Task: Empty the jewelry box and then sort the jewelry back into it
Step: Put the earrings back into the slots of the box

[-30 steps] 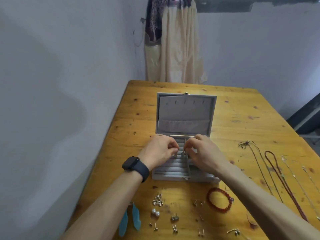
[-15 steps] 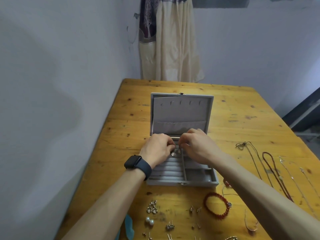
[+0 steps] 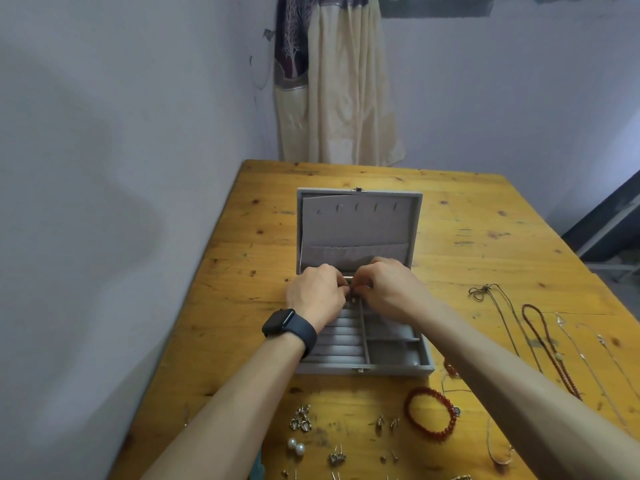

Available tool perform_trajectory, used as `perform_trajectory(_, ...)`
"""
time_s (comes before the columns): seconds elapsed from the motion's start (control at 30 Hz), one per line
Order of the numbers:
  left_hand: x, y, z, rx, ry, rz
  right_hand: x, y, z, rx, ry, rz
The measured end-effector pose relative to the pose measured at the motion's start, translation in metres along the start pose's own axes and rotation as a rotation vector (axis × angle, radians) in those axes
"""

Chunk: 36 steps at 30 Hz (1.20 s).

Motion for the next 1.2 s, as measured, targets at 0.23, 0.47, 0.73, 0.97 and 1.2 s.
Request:
perform_trajectory(0.23,-0.001,-0.001,0.0,-0.008,-0.016,-0.037,0.007,-0.006,-0.001,0.061,0.014,0.085)
perform_trajectory(0.47,-0.004,0.001,0.002,0.006,-0.029,-0.077,0.011,-0.009,0.002,0.041,0.034,0.117)
perform_trajectory(0.73,-0.005,0.003,0.001,0.007,-0.042,-0.118,0.008,-0.006,-0.001,0.065,0.032,-0.031)
perform_trajectory(0.97,-0.005,0.005,-0.002,0.028,-0.068,-0.14,0.006,0.001,0.0,0.077,-0.014,-0.114)
perform_trajectory(1.2,-0.01,0.008,-0.003,0.04,-0.061,-0.15,0.003,0.014,0.003,0.018,-0.027,-0.126)
Point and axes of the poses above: each hand's wrist, its own y-axis away from the middle knuckle, its own x-axis out of the palm, z = x × y, the point moved 8 cm from there along -y, towards the middle knuckle, and after that the axes turned 8 degrees about -z, right-handed, at the moved point
